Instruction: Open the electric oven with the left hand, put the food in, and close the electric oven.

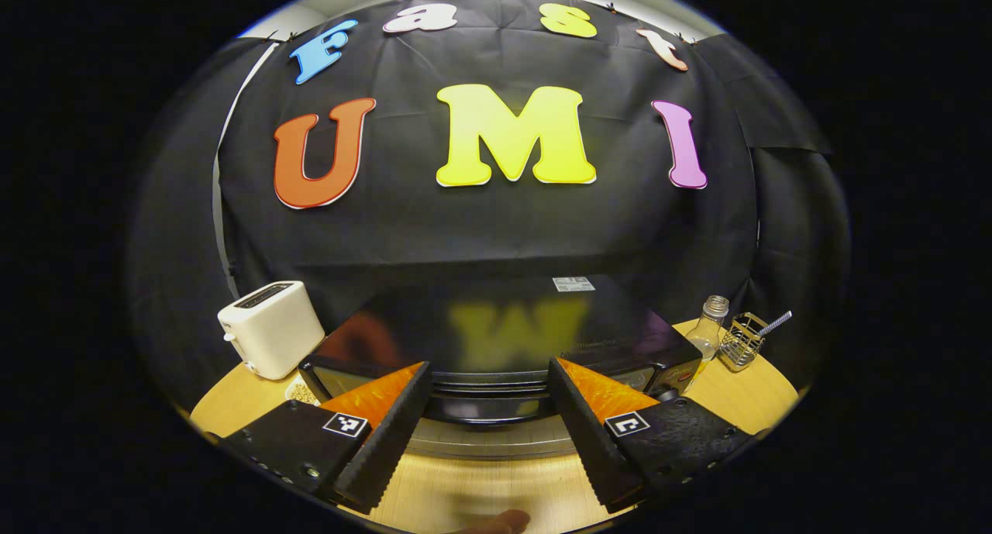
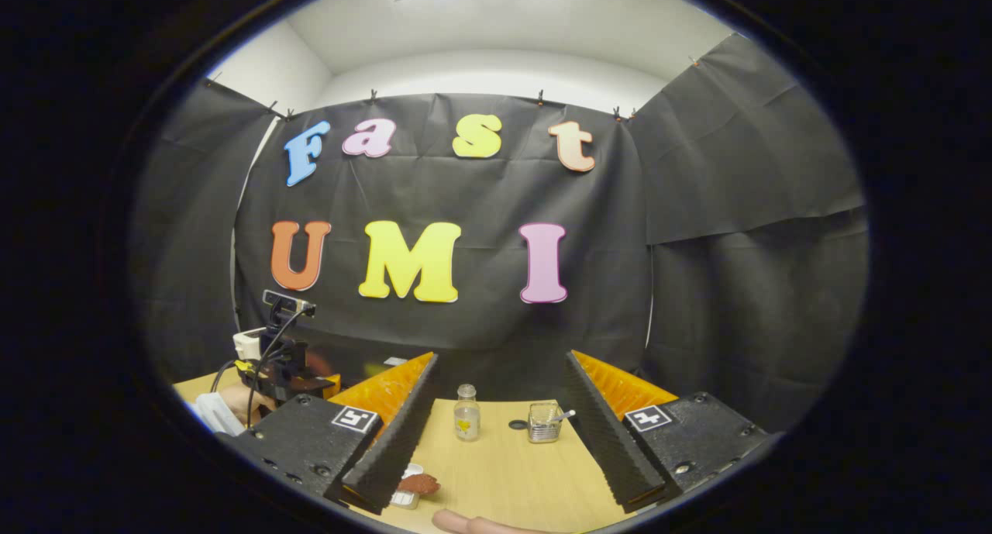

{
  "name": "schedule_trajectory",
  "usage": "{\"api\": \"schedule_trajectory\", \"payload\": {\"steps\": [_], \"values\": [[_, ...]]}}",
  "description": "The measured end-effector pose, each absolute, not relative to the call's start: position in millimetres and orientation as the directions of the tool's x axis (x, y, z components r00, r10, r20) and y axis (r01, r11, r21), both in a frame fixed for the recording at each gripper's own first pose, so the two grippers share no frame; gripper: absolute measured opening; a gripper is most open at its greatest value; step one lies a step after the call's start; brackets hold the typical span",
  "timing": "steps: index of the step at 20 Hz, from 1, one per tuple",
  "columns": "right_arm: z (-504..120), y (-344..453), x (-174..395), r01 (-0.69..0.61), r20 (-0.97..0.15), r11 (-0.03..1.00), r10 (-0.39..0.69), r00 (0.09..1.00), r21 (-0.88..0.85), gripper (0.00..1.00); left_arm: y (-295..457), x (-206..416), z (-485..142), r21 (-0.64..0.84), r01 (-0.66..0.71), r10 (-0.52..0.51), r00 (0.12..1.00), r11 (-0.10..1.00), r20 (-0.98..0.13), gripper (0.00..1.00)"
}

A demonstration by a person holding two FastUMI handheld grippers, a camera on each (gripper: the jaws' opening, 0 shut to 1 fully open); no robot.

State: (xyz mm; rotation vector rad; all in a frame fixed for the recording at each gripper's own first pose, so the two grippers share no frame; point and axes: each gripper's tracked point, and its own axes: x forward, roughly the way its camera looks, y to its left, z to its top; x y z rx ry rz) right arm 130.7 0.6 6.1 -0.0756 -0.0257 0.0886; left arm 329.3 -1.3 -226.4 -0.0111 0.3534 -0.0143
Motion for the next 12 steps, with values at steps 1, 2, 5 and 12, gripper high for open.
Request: {"api": "schedule_trajectory", "payload": {"steps": [1, 2, 5, 12], "values": [[6, 0, 131, -0.085, 0.019, 0.994, 0.087, 0.996, -0.074, 1.00, -2, 329, -225, -0.013, 0.014, -0.018, 0.938, 1.000, -0.347, 0.96], [5, -3, 131, -0.080, 0.018, 0.994, 0.082, 0.996, -0.073, 1.00, -2, 330, -227, -0.014, 0.013, -0.017, 0.937, 1.000, -0.348, 0.96], [5, -4, 126, -0.074, 0.014, 0.995, 0.075, 0.997, -0.070, 1.00, 0, 327, -227, -0.010, 0.011, -0.013, 0.938, 1.000, -0.345, 0.96], [2, -2, 118, -0.083, 0.006, 0.996, 0.083, 0.997, -0.045, 1.00, 0, 298, -228, -0.037, 0.029, -0.039, 0.947, 0.999, -0.320, 0.96]]}}
